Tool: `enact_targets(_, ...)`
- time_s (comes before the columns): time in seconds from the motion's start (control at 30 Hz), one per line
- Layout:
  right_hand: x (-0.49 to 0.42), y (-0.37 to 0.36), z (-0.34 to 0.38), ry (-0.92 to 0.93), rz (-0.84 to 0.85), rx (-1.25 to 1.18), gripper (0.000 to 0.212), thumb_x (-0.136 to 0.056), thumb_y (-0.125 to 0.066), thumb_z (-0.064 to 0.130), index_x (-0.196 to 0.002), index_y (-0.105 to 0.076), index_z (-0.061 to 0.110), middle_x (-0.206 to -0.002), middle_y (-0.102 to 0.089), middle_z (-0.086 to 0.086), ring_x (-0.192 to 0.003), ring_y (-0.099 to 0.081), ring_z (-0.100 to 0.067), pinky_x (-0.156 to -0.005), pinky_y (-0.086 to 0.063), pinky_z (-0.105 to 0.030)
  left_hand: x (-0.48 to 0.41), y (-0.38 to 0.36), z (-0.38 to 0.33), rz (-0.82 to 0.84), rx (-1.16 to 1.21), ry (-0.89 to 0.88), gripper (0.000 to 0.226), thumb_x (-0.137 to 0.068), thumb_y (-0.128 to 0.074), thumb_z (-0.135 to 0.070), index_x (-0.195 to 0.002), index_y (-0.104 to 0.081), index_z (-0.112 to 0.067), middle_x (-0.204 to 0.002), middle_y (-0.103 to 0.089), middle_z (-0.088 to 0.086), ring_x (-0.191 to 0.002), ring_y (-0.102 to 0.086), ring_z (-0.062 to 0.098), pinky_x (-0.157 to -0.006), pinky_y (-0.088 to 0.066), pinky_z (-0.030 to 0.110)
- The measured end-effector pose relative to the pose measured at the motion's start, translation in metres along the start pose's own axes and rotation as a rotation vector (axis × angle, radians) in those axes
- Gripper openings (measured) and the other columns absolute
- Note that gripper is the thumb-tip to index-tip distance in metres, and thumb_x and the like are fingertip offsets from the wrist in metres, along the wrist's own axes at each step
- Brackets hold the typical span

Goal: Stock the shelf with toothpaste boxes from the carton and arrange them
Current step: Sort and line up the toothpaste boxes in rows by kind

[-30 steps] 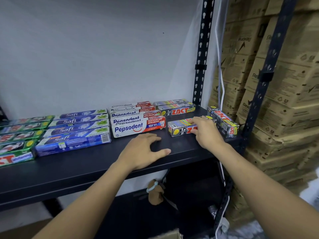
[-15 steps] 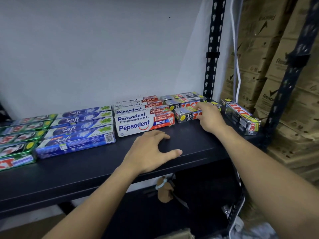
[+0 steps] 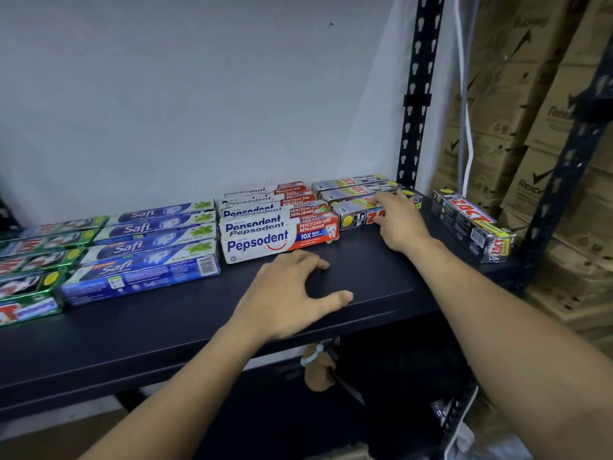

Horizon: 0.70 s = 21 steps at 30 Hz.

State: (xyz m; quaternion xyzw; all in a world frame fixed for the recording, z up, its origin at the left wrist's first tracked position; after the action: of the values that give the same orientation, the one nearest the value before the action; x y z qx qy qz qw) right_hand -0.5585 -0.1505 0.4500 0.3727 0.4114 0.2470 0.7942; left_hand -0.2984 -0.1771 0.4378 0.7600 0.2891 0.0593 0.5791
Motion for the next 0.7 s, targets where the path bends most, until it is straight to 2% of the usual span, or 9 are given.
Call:
enact_targets(0.27, 0.0023, 0.0016, 0.0032, -0.014, 0.048, 0.002, 0.036, -0.097, -0.052, 0.007, -0.132, -0.050, 0.016, -0.143, -0.046, -0.016, -0.144, -0.020, -0.034, -0.117, -0.014, -0.047, 0.0015, 0.0015, -0.0019, -0.009, 0.001, 0.005, 0.072, -0.078, -0.049, -0.082, -0.134, -0.053, -0.036, -0.141, -0.044, -0.025, -0.131, -0.036, -0.001, -0.113, -0.030, 0.032)
enact_targets(0.57, 0.0039, 0.0010, 0.0035, -0.003, 0.062, 0.026, 0.038, -0.098, -0.052, 0.009, -0.135, -0.049, 0.017, -0.145, -0.046, -0.012, -0.145, -0.018, -0.035, -0.118, -0.014, -0.049, 0.0007, 0.0004, -0.0005, -0.005, 0.002, 0.007, 0.072, -0.077, -0.048, -0.083, -0.133, -0.053, -0.038, -0.140, -0.044, -0.026, -0.130, -0.036, 0.000, -0.112, -0.031, 0.032)
enact_targets(0.7, 0.0049, 0.0012, 0.0038, 0.006, 0.046, 0.083, 0.055, -0.091, -0.053, -0.001, -0.141, -0.045, 0.021, -0.147, -0.044, -0.006, -0.145, -0.017, -0.037, -0.119, -0.016, -0.049, -0.0010, 0.0003, 0.0013, -0.023, 0.005, 0.010, 0.071, -0.076, -0.047, -0.084, -0.129, -0.055, -0.038, -0.136, -0.047, -0.026, -0.127, -0.040, 0.000, -0.110, -0.035, 0.034)
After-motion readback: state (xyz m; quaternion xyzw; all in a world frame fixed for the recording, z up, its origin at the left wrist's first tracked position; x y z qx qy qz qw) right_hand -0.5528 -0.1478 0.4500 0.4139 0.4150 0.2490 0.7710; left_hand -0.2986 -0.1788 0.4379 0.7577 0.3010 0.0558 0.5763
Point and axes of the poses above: each hand's wrist, its own x-axis away from the middle knuckle, its own y-axis out of the back of the hand, z = x × y, the point moved 5 cm from there along -x, towards the middle knuckle
